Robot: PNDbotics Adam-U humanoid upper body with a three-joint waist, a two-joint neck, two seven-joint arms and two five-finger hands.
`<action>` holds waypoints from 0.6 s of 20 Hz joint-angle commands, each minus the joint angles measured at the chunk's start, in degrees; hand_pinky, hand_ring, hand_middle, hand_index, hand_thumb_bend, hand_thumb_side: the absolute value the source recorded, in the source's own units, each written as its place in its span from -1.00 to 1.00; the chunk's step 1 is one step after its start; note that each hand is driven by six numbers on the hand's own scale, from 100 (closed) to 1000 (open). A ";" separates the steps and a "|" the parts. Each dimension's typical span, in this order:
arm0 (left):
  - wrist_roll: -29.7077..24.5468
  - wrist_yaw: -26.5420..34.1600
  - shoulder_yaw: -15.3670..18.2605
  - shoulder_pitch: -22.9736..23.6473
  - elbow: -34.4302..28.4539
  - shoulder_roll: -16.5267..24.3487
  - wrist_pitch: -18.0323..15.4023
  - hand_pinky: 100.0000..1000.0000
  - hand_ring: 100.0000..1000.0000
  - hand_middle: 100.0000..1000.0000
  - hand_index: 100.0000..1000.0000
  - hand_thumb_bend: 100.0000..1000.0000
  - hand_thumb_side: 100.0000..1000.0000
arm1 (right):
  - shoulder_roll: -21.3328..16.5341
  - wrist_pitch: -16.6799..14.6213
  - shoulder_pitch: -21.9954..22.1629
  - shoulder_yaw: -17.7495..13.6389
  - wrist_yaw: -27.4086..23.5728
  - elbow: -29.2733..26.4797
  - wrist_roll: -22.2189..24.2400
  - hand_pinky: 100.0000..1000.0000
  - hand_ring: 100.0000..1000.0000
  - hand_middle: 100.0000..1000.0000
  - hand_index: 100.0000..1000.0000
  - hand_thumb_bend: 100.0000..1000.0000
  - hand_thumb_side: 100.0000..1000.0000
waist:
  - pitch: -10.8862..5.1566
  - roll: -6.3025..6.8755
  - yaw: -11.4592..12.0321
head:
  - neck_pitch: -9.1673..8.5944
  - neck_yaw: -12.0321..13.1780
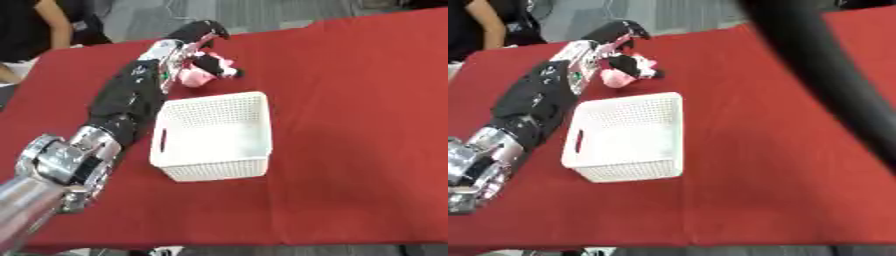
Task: Pick up objects on the table and place them in the box.
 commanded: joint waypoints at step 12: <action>2.32 -1.63 3.37 -2.03 1.07 3.43 3.63 -0.06 0.22 0.49 0.62 0.13 0.24 | -1.81 -0.38 -1.39 0.30 -0.04 -0.78 0.94 0.12 0.34 0.59 0.50 -0.96 0.58 | 0.84 1.02 -2.46 | -0.41 1.54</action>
